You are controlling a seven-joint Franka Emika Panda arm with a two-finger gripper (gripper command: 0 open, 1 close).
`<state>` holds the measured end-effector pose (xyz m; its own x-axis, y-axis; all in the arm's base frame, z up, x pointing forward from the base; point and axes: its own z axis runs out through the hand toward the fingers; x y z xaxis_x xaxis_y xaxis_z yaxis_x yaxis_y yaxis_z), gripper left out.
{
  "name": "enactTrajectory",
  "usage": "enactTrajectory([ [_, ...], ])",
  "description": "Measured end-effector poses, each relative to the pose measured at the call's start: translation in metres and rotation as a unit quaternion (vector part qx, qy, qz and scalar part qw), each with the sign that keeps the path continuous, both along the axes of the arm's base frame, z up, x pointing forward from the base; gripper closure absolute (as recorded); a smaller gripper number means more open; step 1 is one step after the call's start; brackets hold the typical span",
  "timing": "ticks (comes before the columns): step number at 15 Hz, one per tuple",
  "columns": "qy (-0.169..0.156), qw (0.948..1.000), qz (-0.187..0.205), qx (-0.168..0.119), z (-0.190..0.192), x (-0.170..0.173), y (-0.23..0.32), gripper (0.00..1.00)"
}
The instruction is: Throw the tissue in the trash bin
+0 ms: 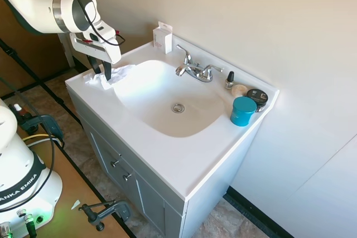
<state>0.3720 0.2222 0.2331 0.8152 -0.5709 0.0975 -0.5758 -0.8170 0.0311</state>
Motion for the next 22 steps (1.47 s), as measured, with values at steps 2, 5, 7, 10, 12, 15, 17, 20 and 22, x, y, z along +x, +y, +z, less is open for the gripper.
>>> enactTrajectory([
  [2,0.000,1.0000,-0.003,-0.001,0.000,0.002,-0.003,1.00],
  [5,0.000,1.0000,-0.007,-0.001,-0.001,0.003,-0.006,1.00],
  [7,0.000,1.0000,-0.007,-0.001,0.000,0.003,-0.006,1.00],
  [10,-0.014,0.9999,-0.009,0.006,0.014,0.004,-0.005,1.00],
  [12,-0.035,0.9993,-0.003,0.010,0.033,-0.002,-0.001,1.00],
  [15,-0.062,0.9978,0.018,0.018,0.057,-0.025,0.020,1.00],
  [17,-0.078,0.9964,0.029,0.018,0.070,-0.041,0.042,1.00],
  [20,-0.099,0.9941,0.042,0.004,0.087,-0.053,0.084,1.00],
  [22,-0.108,0.9929,0.049,-0.010,0.092,-0.052,0.117,1.00],
])
